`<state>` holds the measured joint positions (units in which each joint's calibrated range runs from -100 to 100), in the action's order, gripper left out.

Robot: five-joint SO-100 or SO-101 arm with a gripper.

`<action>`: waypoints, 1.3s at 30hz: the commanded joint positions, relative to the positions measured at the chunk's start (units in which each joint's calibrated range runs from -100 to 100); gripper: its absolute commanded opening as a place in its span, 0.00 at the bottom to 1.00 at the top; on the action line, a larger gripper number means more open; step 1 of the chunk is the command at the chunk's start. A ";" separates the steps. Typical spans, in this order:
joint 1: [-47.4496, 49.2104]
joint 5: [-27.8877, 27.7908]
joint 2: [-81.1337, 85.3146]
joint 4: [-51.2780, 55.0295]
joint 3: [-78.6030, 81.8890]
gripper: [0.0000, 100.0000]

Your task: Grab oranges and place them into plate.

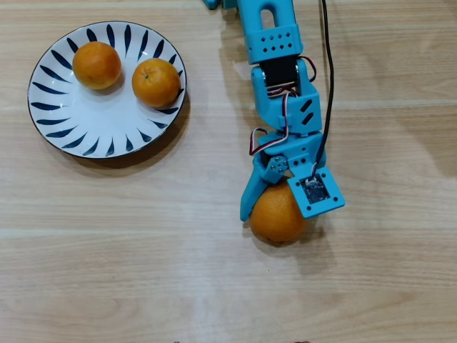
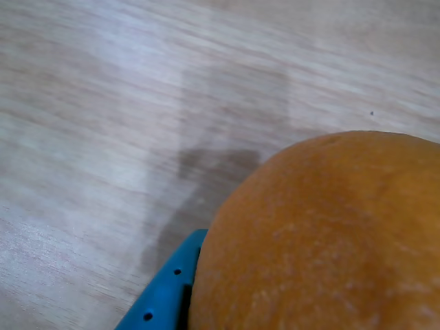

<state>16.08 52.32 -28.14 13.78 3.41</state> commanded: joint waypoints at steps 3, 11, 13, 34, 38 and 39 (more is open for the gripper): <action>-1.32 -0.41 4.98 0.79 -1.73 0.35; -5.52 -5.17 24.93 24.85 -0.29 0.35; -7.53 -6.95 30.17 28.12 1.16 0.35; -37.86 -24.35 55.61 30.27 18.28 0.35; -40.03 -25.87 48.43 30.61 16.10 0.35; -40.44 -26.29 46.32 30.70 15.11 0.35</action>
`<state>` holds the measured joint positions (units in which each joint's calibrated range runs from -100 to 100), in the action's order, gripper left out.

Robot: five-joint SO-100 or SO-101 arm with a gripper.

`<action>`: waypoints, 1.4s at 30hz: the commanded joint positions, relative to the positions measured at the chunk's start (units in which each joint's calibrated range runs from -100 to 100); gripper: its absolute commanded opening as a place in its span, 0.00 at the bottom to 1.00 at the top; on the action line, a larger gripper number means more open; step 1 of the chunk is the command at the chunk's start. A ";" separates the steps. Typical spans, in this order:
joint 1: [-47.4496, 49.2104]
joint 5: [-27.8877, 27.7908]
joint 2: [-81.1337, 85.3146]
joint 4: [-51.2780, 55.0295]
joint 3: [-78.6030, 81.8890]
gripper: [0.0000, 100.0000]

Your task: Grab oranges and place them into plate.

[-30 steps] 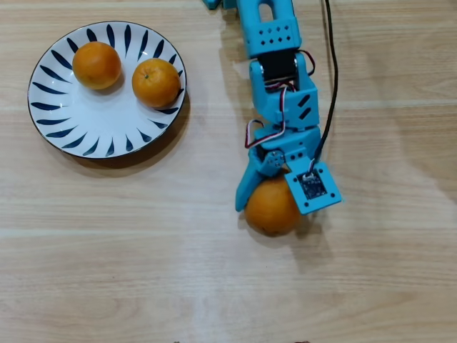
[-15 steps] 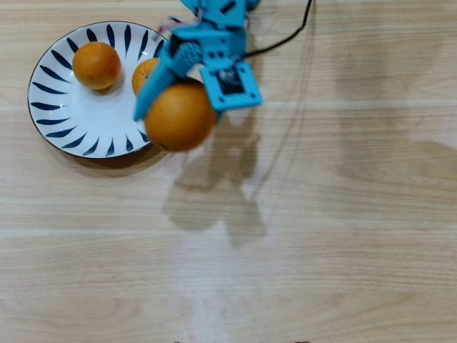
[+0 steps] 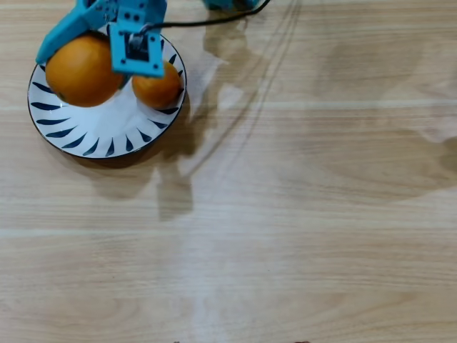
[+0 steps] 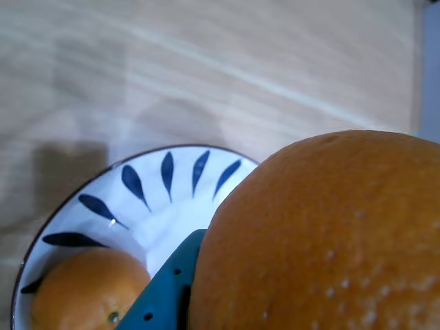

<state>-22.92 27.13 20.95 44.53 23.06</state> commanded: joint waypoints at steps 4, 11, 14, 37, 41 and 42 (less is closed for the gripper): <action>-3.69 -2.82 -10.13 -0.05 -8.53 0.35; -5.79 -3.76 -15.96 0.12 -12.79 0.35; -5.87 -3.76 -16.38 0.12 -12.70 0.35; -1.92 -3.65 1.96 6.99 -2.28 0.08; 3.65 -6.37 15.48 5.79 8.76 0.08; 5.42 -7.47 19.29 5.71 11.57 0.06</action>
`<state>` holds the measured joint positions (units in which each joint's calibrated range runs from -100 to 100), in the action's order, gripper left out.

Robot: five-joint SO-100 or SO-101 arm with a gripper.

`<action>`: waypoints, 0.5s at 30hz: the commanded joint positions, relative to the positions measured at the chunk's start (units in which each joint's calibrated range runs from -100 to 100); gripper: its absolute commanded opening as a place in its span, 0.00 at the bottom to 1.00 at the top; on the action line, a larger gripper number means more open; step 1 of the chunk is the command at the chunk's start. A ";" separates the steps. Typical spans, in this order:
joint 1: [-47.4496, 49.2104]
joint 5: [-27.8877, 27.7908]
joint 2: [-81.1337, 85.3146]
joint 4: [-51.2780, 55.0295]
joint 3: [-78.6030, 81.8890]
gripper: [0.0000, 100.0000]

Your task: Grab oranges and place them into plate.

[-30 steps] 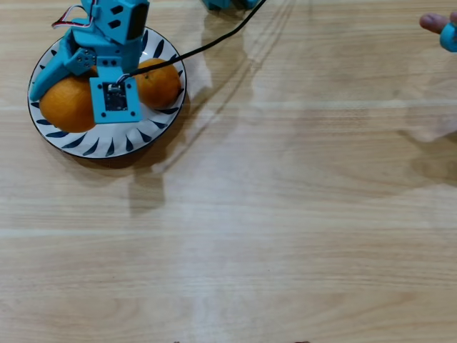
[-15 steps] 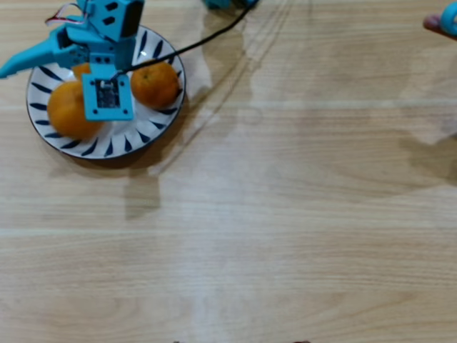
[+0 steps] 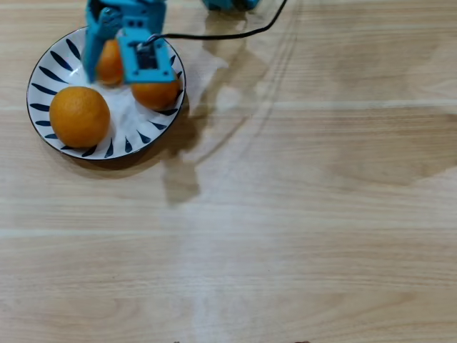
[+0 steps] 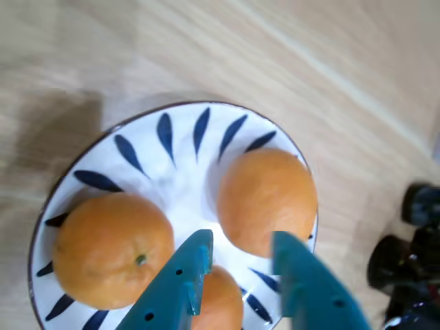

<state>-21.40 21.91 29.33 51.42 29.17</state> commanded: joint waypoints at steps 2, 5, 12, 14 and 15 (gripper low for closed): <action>7.77 -5.34 18.60 -1.18 11.25 0.01; 14.06 -9.83 30.44 -1.18 20.76 0.02; 21.32 -12.81 57.15 2.08 44.12 0.02; 23.01 -14.38 63.99 5.35 48.83 0.02; 23.66 -15.06 66.87 6.64 50.37 0.02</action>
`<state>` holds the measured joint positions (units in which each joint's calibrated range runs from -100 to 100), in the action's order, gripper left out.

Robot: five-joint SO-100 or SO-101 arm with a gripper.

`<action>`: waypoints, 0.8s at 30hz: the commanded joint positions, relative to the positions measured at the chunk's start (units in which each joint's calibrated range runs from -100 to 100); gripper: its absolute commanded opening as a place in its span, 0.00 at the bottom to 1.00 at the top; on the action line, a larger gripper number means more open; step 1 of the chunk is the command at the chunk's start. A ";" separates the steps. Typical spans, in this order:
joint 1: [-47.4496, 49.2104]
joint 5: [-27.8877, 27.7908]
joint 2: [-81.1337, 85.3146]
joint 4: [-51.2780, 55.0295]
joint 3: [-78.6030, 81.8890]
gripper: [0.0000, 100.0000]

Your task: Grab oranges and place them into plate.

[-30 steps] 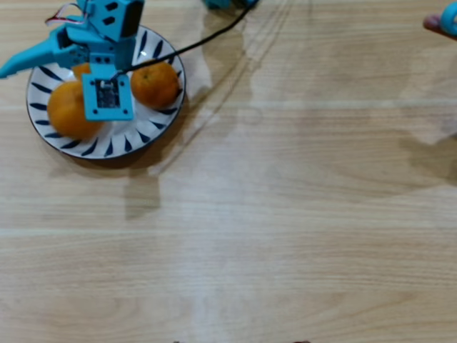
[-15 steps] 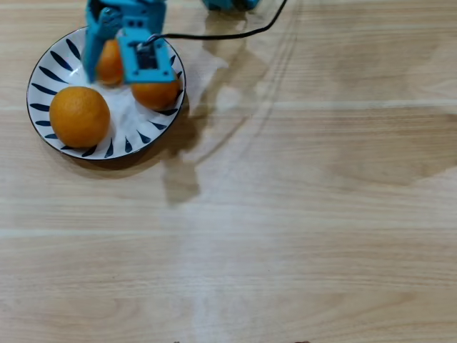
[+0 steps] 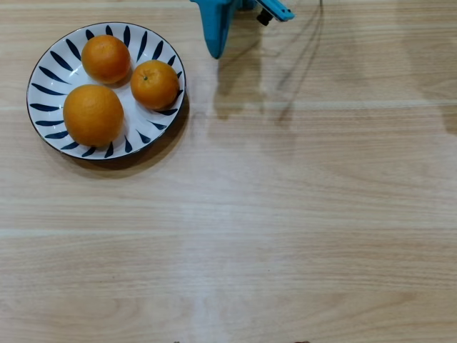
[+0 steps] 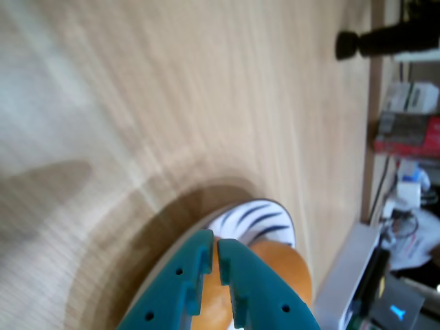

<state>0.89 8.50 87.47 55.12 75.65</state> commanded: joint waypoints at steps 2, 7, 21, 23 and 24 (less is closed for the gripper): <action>2.50 -2.23 12.53 5.34 6.06 0.02; 3.39 -2.28 11.93 10.15 9.05 0.02; 3.55 -1.76 12.19 11.18 19.01 0.02; 3.55 -1.76 12.19 10.58 19.19 0.02; 3.31 -1.76 12.10 10.58 19.37 0.02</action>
<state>4.52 6.52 99.07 65.98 95.13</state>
